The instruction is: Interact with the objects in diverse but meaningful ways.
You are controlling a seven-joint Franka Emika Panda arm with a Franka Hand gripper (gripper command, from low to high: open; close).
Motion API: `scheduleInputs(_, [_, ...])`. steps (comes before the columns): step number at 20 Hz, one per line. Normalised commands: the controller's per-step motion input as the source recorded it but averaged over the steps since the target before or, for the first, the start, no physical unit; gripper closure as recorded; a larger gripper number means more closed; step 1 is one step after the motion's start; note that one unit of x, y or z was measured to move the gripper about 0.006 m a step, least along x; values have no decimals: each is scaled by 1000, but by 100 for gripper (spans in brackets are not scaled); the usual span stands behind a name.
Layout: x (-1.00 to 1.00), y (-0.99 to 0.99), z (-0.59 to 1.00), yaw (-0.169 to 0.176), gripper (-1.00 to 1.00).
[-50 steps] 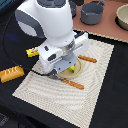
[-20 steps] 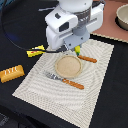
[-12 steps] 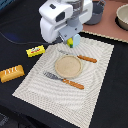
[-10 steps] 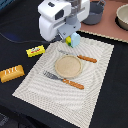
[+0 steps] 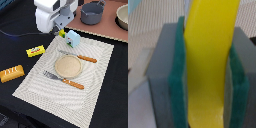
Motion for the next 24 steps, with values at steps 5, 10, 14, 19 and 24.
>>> scheduleInputs(5, [-565,364,-40,74,100])
scheduleInputs(10, [-527,275,-224,72,100])
scheduleInputs(14, [-581,114,-403,77,100])
scheduleInputs(19, [-599,2,-499,59,100])
scheduleInputs(24, [-505,0,-461,46,100])
